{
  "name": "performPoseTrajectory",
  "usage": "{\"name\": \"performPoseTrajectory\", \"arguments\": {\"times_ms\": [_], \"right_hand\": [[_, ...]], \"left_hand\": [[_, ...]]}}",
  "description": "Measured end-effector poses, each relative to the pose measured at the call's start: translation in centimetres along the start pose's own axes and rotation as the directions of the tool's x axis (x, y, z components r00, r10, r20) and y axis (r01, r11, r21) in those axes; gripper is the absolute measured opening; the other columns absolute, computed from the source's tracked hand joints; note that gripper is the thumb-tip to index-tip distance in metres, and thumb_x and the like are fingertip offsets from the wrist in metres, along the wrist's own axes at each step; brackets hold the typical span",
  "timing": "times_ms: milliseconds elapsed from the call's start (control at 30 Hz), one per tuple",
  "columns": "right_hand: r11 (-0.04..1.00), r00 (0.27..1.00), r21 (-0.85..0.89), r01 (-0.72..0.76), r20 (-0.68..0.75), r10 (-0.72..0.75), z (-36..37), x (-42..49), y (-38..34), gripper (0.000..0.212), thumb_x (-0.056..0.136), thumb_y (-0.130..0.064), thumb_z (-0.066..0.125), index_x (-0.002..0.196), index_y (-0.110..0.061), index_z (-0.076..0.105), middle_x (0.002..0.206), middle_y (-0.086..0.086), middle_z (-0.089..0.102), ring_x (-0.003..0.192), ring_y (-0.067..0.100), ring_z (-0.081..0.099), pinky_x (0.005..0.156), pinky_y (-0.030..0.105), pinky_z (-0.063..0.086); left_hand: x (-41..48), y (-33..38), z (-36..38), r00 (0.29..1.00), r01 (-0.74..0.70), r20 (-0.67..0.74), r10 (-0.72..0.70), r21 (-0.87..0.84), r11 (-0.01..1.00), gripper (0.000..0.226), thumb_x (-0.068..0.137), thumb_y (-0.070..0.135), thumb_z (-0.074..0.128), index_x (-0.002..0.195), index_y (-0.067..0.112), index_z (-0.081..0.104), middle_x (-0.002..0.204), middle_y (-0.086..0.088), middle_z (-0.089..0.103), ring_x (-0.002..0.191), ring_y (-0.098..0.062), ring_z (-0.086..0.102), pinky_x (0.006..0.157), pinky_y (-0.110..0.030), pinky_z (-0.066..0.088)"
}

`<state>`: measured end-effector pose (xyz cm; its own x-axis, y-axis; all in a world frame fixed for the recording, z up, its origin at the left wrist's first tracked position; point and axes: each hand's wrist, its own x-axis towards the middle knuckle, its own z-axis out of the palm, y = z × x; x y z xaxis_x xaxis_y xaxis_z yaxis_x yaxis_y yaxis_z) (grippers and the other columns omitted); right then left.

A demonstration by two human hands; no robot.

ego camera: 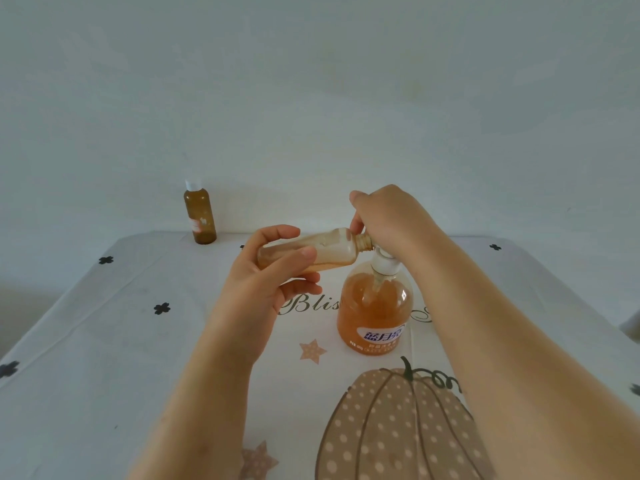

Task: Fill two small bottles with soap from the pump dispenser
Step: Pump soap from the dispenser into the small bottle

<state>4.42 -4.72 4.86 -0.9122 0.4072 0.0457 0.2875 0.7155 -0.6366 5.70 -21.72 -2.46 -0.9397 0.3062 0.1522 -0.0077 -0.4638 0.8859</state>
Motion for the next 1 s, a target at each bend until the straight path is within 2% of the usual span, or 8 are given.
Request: {"name": "performPoseTrajectory", "arguments": {"times_ms": [300,433,567,700,1000], "right_hand": [[0.999,0.999,-0.03,-0.029,0.027,0.03,-0.9,-0.3,-1.0,0.043,0.102,-0.03,0.038,0.098,-0.007,0.075,0.064,0.003,0.062,0.057,0.02,0.055,0.063,0.031,0.042],[0.997,0.997,-0.058,-0.046,0.067,0.05,-1.3,-0.3,-1.6,0.039,0.104,-0.021,0.037,0.11,-0.006,0.072,0.083,0.01,0.068,0.07,0.025,0.063,0.073,0.031,0.048],[0.998,0.997,-0.043,-0.054,0.045,0.055,-1.3,-0.3,-1.3,0.041,0.103,-0.025,0.038,0.104,-0.007,0.075,0.067,0.003,0.061,0.059,0.02,0.054,0.062,0.029,0.041],[0.999,0.999,-0.019,-0.028,0.02,0.028,-1.2,-0.3,-1.0,0.044,0.102,-0.029,0.038,0.093,-0.009,0.077,0.056,0.001,0.058,0.054,0.019,0.052,0.057,0.029,0.038],[1.0,1.0,0.008,-0.005,0.009,0.005,-0.1,0.2,0.2,0.045,0.101,-0.029,0.038,0.092,-0.006,0.075,0.061,0.001,0.054,0.056,0.018,0.05,0.056,0.029,0.037]], "left_hand": [[-0.1,0.1,0.4,1.0,-0.013,0.001,0.013,-0.011,1.0,0.043,0.072,0.018,0.074,0.111,0.01,0.061,0.087,-0.008,0.072,0.071,-0.023,0.068,0.064,-0.029,0.057],[-0.3,0.2,0.5,0.999,-0.051,-0.01,0.051,0.011,0.999,0.041,0.071,0.019,0.074,0.11,0.013,0.06,0.085,-0.005,0.073,0.071,-0.022,0.068,0.064,-0.03,0.057],[-0.4,0.2,0.6,0.999,-0.049,-0.013,0.049,0.008,0.999,0.042,0.071,0.018,0.074,0.111,0.012,0.061,0.088,-0.007,0.073,0.072,-0.024,0.068,0.065,-0.031,0.057],[-0.3,0.1,0.5,0.999,-0.04,-0.004,0.04,0.0,0.999,0.042,0.071,0.018,0.074,0.111,0.012,0.061,0.087,-0.007,0.073,0.072,-0.023,0.068,0.064,-0.03,0.057],[0.1,-0.1,0.1,1.0,-0.011,-0.004,0.011,0.019,1.0,0.041,0.07,0.016,0.075,0.109,0.011,0.062,0.089,-0.009,0.073,0.071,-0.024,0.068,0.063,-0.03,0.057]]}}
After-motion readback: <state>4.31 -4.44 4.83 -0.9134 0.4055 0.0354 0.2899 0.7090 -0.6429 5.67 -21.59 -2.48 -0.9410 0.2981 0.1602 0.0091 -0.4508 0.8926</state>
